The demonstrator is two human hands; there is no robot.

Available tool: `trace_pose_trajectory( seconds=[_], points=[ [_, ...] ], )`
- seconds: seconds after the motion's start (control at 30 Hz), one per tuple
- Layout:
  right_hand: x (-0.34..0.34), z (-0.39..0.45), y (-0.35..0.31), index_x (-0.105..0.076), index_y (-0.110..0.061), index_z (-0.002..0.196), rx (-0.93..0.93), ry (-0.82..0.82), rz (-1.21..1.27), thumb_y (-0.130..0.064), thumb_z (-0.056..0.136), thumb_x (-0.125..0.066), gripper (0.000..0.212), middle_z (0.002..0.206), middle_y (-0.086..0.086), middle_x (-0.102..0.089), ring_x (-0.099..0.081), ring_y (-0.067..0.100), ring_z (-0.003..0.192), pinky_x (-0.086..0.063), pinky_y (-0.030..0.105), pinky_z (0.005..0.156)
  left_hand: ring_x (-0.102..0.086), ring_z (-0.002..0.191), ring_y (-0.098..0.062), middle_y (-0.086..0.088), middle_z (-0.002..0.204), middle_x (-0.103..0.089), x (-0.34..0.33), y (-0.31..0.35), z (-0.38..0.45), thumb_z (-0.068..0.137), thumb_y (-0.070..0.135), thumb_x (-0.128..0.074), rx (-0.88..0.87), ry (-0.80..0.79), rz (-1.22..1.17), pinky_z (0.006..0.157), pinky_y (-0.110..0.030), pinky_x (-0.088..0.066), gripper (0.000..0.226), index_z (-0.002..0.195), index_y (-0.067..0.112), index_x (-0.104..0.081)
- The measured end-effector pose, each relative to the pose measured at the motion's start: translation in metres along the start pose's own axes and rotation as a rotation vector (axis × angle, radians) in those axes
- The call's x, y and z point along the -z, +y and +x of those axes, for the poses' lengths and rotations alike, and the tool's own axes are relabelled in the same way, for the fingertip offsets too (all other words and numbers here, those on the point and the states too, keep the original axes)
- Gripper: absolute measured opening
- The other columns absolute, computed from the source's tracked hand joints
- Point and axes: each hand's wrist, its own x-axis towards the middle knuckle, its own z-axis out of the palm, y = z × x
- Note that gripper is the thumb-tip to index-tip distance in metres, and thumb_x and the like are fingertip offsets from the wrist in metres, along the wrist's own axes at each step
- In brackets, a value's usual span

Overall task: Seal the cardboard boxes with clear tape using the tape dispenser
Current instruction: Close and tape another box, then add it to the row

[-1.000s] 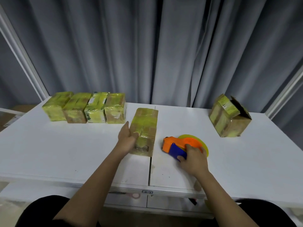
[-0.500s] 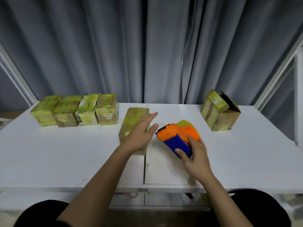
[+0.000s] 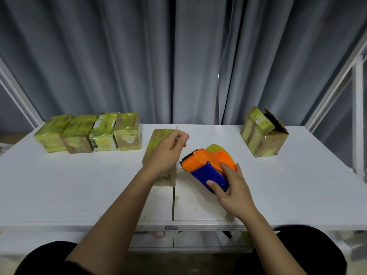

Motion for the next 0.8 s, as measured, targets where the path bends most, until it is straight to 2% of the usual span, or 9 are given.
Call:
trace_pose_trajectory(
  seconds=[0.13,0.23,0.33,0.43,0.67,0.73,0.8],
  points=[
    [0.0,0.001,-0.001,-0.046,-0.021,0.135,0.003,-0.003,-0.014,-0.05,0.087,-0.059,0.057,0.115,-0.005,-0.063,-0.042,0.02,0.125,-0.039,0.049,0.107,-0.055,0.093,-0.008,0.004,0.104,-0.06,0.008,-0.007,0.003,0.096,0.034,-0.05,0.005,-0.085,0.085,0.077,-0.018,-0.043,0.019,0.098,0.022,-0.064],
    [-0.001,0.002,0.0,-0.048,-0.019,0.133,0.026,0.008,-0.016,-0.041,0.089,-0.063,0.052,0.114,-0.003,-0.064,-0.042,0.014,0.121,-0.033,0.049,0.112,-0.054,0.094,-0.008,0.005,0.107,-0.06,0.013,-0.005,0.003,0.095,0.033,-0.052,0.013,-0.105,0.091,0.076,-0.016,-0.042,0.019,0.101,0.019,-0.064],
    [0.001,0.001,-0.005,-0.046,-0.016,0.136,0.029,0.012,-0.034,-0.039,0.089,-0.063,0.055,0.117,0.001,-0.064,-0.037,0.02,0.128,-0.021,0.043,0.118,-0.056,0.099,-0.006,0.011,0.104,-0.062,0.017,0.001,0.003,0.097,0.041,-0.043,0.071,-0.125,0.08,0.077,-0.017,-0.04,0.033,0.098,0.019,-0.067],
    [0.0,0.002,-0.007,-0.047,-0.015,0.136,0.051,0.009,-0.061,-0.039,0.089,-0.062,0.055,0.115,0.002,-0.065,-0.04,0.022,0.126,-0.012,0.037,0.119,-0.058,0.096,-0.006,0.011,0.097,-0.065,0.017,0.004,0.002,0.096,0.038,-0.049,0.057,-0.151,0.109,0.073,-0.015,-0.041,0.029,0.094,0.018,-0.069],
    [0.003,0.003,-0.014,-0.047,-0.016,0.136,0.037,-0.013,-0.069,-0.04,0.09,-0.062,0.054,0.118,0.002,-0.065,-0.039,0.025,0.129,-0.016,0.039,0.118,-0.059,0.088,-0.008,0.009,0.088,-0.064,0.018,0.007,0.003,0.092,0.023,-0.06,-0.009,-0.111,0.055,0.07,-0.013,-0.042,0.011,0.086,0.016,-0.066],
    [0.003,0.003,-0.013,-0.047,-0.017,0.135,0.022,-0.03,-0.074,-0.046,0.089,-0.059,0.056,0.118,0.001,-0.066,-0.033,0.024,0.132,-0.017,0.039,0.118,-0.057,0.086,-0.007,0.01,0.087,-0.063,0.017,0.006,0.002,0.092,0.023,-0.059,-0.04,-0.074,0.092,0.07,-0.013,-0.041,0.01,0.084,0.019,-0.064],
    [0.004,0.003,-0.011,-0.046,-0.02,0.135,0.015,-0.056,-0.099,-0.06,0.086,-0.053,0.063,0.12,-0.002,-0.065,-0.029,0.024,0.138,-0.025,0.039,0.114,-0.054,0.084,-0.006,0.009,0.087,-0.06,0.014,0.003,0.001,0.093,0.023,-0.057,-0.104,-0.021,0.174,0.07,-0.015,-0.041,0.01,0.084,0.021,-0.061]
  ],
)
